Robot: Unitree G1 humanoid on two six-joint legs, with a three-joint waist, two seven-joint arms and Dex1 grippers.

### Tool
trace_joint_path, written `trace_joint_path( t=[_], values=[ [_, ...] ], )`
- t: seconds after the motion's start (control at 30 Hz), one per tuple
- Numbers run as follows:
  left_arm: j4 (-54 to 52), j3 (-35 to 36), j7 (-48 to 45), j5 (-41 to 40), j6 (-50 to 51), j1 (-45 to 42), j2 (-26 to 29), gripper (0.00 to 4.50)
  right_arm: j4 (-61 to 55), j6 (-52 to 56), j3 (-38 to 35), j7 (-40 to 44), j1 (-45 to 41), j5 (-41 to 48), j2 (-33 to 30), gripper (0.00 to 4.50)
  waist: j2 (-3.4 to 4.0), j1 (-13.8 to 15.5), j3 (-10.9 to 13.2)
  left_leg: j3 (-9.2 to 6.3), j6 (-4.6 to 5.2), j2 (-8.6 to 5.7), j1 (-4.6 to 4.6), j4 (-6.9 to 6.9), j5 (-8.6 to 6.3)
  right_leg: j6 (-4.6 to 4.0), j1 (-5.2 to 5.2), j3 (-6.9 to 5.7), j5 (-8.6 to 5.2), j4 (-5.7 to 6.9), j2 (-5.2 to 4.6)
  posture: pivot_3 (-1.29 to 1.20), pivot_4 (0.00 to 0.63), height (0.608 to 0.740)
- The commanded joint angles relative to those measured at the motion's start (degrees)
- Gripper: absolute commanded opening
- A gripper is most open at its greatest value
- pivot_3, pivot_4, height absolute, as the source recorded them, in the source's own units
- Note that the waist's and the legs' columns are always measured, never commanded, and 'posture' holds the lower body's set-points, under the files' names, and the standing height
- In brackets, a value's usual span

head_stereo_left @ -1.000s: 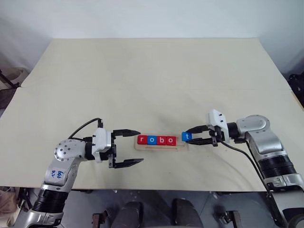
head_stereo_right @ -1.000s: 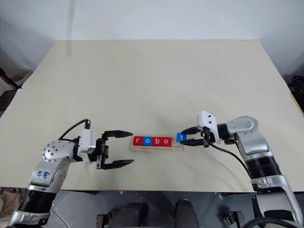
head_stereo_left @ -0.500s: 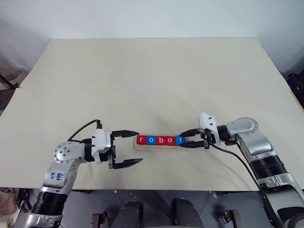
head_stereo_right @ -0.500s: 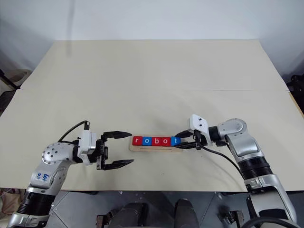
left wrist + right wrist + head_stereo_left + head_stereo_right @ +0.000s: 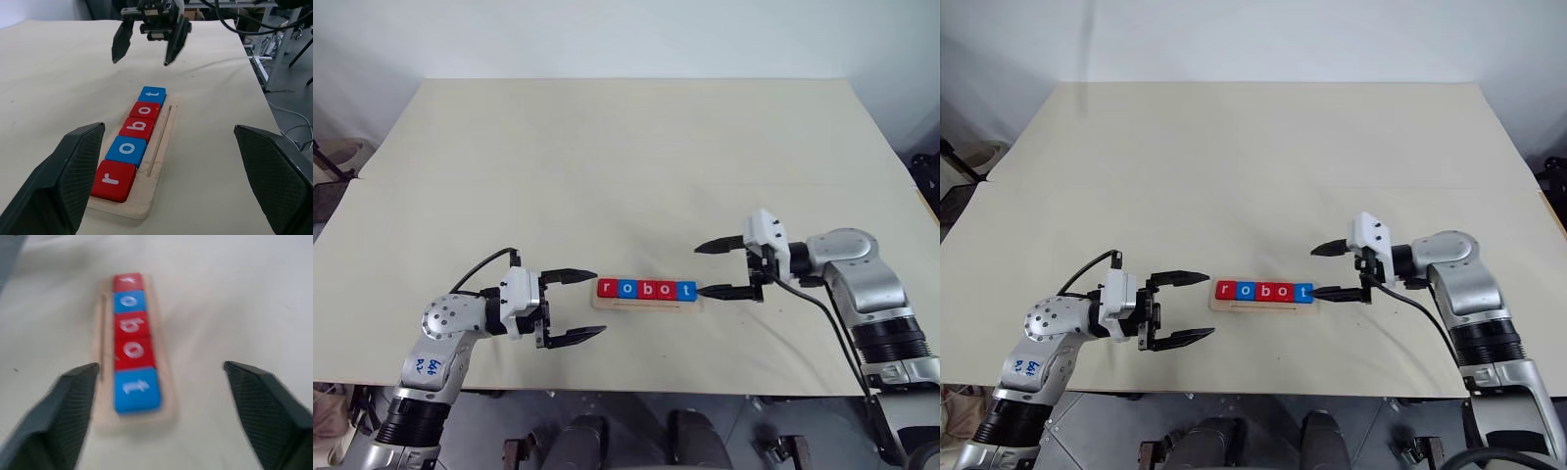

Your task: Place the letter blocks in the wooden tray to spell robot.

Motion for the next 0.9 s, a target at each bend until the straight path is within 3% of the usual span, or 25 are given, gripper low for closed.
trace_joint_path(
  t=[0.03,0.3,0.9],
  values=[
    [-1.67,1.16,-0.04,-0.18,-0.90,0.23,0.80,4.50,2.16,-2.82,0.36,-1.07,1.27,-2.47,-1.13,2.86,0.00,-0.01,0.00,0.00,0.00,0.00,0.00,0.00,0.00,0.00,0.00,0.00,0.00,0.00,0.00,0.00,0.150,0.740],
    [-1.22,0.93,-0.26,-0.23,-0.81,-0.24,0.89,4.50,2.93,-5.04,2.97,-1.78,1.07,-5.07,0.80,0.05,0.00,-0.19,0.00,0.06,-0.01,0.05,0.00,-0.01,0.00,0.00,-0.05,0.03,0.00,0.04,0.04,0.00,0.150,0.740],
    [-1.45,0.90,0.53,-0.19,-0.76,0.19,0.96,4.50,-3.42,0.71,4.77,-4.57,1.79,-4.23,3.27,0.02,0.00,-0.08,0.00,0.04,-0.02,0.05,0.00,0.00,-0.01,-0.01,-0.04,0.02,0.00,0.02,0.03,0.00,0.150,0.740]
  ],
)
